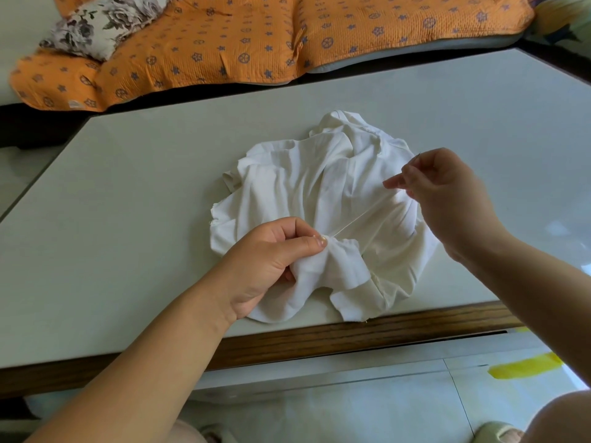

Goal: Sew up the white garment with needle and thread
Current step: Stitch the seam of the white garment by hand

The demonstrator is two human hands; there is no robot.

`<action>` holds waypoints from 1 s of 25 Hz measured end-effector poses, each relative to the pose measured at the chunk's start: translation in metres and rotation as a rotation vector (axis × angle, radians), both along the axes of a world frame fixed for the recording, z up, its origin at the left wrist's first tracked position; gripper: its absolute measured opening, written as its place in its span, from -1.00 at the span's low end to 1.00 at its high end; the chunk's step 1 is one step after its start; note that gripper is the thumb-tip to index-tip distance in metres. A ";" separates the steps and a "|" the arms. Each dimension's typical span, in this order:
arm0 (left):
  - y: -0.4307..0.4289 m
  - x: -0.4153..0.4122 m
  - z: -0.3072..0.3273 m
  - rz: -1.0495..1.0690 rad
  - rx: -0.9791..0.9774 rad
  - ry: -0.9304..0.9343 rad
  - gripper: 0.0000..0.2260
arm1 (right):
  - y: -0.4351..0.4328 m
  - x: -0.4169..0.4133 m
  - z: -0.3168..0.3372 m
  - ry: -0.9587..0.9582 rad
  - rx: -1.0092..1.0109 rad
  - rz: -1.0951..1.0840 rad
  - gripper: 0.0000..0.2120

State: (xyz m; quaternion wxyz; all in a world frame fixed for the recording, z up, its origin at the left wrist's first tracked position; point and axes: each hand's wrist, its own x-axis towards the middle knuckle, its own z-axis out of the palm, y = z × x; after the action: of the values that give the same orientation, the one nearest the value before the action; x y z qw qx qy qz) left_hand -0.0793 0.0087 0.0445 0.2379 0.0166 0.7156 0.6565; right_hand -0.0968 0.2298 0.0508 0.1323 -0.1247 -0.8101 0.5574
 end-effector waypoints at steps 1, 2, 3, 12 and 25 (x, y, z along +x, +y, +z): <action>0.000 0.000 0.000 -0.005 -0.006 0.003 -0.87 | -0.002 0.003 0.003 0.003 -0.029 0.047 -0.88; 0.000 0.001 0.000 -0.007 -0.013 0.007 -0.90 | -0.006 0.008 0.005 0.000 -0.061 0.120 -0.88; 0.001 0.001 -0.001 -0.007 -0.024 0.014 -0.94 | -0.010 0.015 0.008 -0.012 -0.097 0.213 -0.90; 0.000 -0.001 -0.004 0.015 -0.032 0.045 -0.78 | -0.029 0.048 0.005 -0.312 -0.196 0.584 -0.88; -0.003 -0.003 -0.005 0.010 0.016 0.005 -0.78 | -0.031 0.047 0.004 -0.323 -0.103 0.564 -0.92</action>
State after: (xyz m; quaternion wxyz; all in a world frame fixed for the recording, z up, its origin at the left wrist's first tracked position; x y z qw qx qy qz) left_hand -0.0820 0.0055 0.0397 0.2328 0.0164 0.7111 0.6633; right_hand -0.0496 0.1987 0.0544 -0.1637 0.0111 -0.7940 0.5853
